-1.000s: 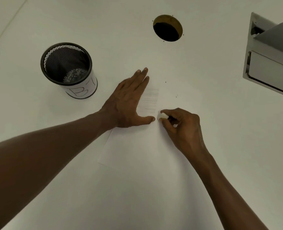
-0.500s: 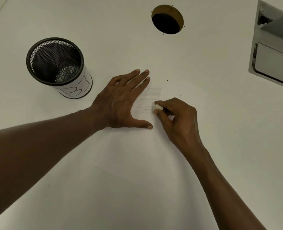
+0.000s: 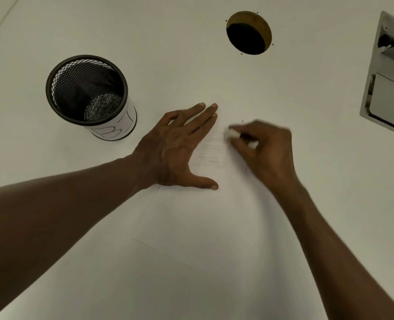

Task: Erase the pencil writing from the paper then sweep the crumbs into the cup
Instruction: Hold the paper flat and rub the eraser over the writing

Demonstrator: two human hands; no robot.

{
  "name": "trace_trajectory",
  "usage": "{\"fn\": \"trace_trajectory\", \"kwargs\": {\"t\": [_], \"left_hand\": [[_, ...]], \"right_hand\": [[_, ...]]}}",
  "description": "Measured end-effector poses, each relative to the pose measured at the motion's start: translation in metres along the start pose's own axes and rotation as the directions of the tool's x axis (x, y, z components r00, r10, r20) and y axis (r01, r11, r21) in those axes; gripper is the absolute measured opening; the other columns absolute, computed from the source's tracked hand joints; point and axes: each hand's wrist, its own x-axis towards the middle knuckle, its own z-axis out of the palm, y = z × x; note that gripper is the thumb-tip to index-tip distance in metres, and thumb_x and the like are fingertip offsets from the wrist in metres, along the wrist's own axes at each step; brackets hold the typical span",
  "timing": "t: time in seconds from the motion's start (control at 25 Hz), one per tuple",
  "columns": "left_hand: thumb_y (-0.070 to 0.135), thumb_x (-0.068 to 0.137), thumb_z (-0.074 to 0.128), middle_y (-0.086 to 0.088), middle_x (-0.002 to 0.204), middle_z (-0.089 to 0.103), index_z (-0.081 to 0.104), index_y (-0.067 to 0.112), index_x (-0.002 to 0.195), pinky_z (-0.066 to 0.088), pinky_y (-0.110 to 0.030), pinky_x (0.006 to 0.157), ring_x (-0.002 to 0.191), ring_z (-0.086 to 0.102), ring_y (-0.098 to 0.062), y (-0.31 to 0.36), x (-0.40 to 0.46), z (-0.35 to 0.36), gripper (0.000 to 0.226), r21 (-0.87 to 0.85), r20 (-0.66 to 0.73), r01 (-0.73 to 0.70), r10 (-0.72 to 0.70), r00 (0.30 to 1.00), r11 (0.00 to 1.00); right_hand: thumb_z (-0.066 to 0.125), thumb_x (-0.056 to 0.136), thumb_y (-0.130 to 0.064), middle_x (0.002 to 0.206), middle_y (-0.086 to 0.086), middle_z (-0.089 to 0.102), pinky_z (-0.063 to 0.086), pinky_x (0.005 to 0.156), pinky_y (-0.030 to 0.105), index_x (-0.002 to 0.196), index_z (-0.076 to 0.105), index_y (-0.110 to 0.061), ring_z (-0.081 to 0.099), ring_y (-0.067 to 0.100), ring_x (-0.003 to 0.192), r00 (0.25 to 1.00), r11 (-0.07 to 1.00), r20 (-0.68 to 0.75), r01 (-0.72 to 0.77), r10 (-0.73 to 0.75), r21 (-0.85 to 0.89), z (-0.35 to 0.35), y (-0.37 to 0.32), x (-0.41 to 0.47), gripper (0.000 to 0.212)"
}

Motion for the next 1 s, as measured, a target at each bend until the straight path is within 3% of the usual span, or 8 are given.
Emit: {"fn": "trace_trajectory", "kwargs": {"t": [0.16, 0.28, 0.4, 0.48, 0.6, 0.84, 0.92, 1.0], "left_hand": [[0.101, 0.070, 0.026, -0.004, 0.172, 0.006, 0.017, 0.009, 0.162, 0.015, -0.040, 0.125, 0.158, 0.008, -0.020, 0.000, 0.001, 0.000, 0.131, 0.005, 0.003, 0.009, -0.009, 1.000, 1.000], [0.101, 0.070, 0.028, -0.004, 0.172, 0.008, 0.019, 0.008, 0.161, 0.015, -0.039, 0.124, 0.158, 0.009, -0.020, -0.001, -0.001, 0.000, 0.130, 0.013, -0.008, 0.015, -0.015, 1.000, 1.000], [0.101, 0.070, 0.028, -0.003, 0.172, 0.007, 0.018, 0.009, 0.162, 0.013, -0.038, 0.124, 0.158, 0.008, -0.020, 0.001, 0.000, 0.001, 0.130, 0.024, -0.007, 0.012, -0.012, 1.000, 1.000], [0.101, 0.070, 0.028, -0.003, 0.172, 0.008, 0.019, 0.009, 0.162, 0.013, -0.038, 0.124, 0.158, 0.008, -0.020, 0.001, 0.000, 0.000, 0.130, 0.020, -0.008, 0.012, -0.012, 1.000, 1.000], [0.101, 0.070, 0.029, -0.003, 0.172, 0.008, 0.019, 0.009, 0.161, 0.015, -0.039, 0.124, 0.158, 0.009, -0.020, 0.000, 0.000, 0.000, 0.130, 0.025, -0.001, 0.014, -0.014, 1.000, 1.000], [0.101, 0.070, 0.028, -0.001, 0.172, 0.007, 0.019, 0.010, 0.162, 0.014, -0.039, 0.124, 0.158, 0.007, -0.020, 0.001, 0.000, 0.000, 0.130, 0.030, -0.001, 0.010, -0.010, 1.000, 1.000], [0.101, 0.070, 0.027, -0.002, 0.172, 0.008, 0.019, 0.010, 0.162, 0.014, -0.039, 0.124, 0.158, 0.008, -0.020, 0.001, 0.000, 0.001, 0.130, 0.033, -0.004, 0.005, -0.005, 1.000, 0.999], [0.101, 0.070, 0.026, -0.002, 0.172, 0.007, 0.018, 0.010, 0.162, 0.014, -0.040, 0.124, 0.158, 0.008, -0.020, 0.000, -0.001, 0.001, 0.130, 0.037, -0.002, 0.010, -0.010, 1.000, 0.999]], "right_hand": [[0.075, 0.085, -0.014, 0.085, 0.003, 0.074, 0.053, 0.070, 0.023, 0.098, 0.077, -0.010, 0.064, 0.012, 0.070, 0.999, 0.999, -0.021, 0.026, -0.026, -0.019, 0.002, 0.003, 0.002, 0.014], [0.077, 0.083, -0.012, 0.082, 0.001, 0.073, 0.050, 0.068, 0.018, 0.097, 0.077, -0.011, 0.063, 0.010, 0.068, 0.993, 0.996, 0.087, 0.085, -0.083, -0.020, 0.002, -0.006, -0.041, 0.014], [0.077, 0.083, -0.014, 0.086, 0.003, 0.075, 0.053, 0.071, 0.022, 0.100, 0.077, -0.009, 0.066, 0.015, 0.071, 0.999, 1.000, -0.040, -0.021, 0.022, 0.015, -0.007, 0.007, 0.012, 0.018], [0.076, 0.083, -0.015, 0.087, 0.002, 0.075, 0.053, 0.072, 0.021, 0.100, 0.077, -0.009, 0.067, 0.013, 0.073, 0.999, 1.000, -0.042, -0.009, 0.010, 0.019, -0.005, 0.009, 0.017, 0.018], [0.078, 0.082, -0.014, 0.081, -0.001, 0.073, 0.049, 0.067, 0.014, 0.097, 0.077, -0.012, 0.063, 0.008, 0.068, 0.995, 0.997, 0.079, 0.067, -0.065, -0.026, 0.005, -0.003, -0.041, 0.014], [0.075, 0.085, -0.017, 0.088, 0.004, 0.075, 0.055, 0.076, 0.029, 0.101, 0.076, -0.008, 0.067, 0.014, 0.075, 0.998, 0.999, -0.051, -0.042, 0.041, -0.005, -0.004, 0.005, 0.027, 0.018], [0.074, 0.087, -0.016, 0.082, 0.004, 0.073, 0.053, 0.069, 0.030, 0.096, 0.077, -0.011, 0.064, 0.014, 0.069, 0.999, 0.999, -0.040, 0.017, -0.018, -0.036, 0.004, 0.000, -0.011, 0.011], [0.075, 0.085, -0.012, 0.080, 0.003, 0.072, 0.051, 0.066, 0.023, 0.095, 0.077, -0.011, 0.061, 0.011, 0.067, 0.994, 0.996, 0.074, 0.086, -0.083, -0.033, 0.008, -0.019, -0.064, 0.010]]}}
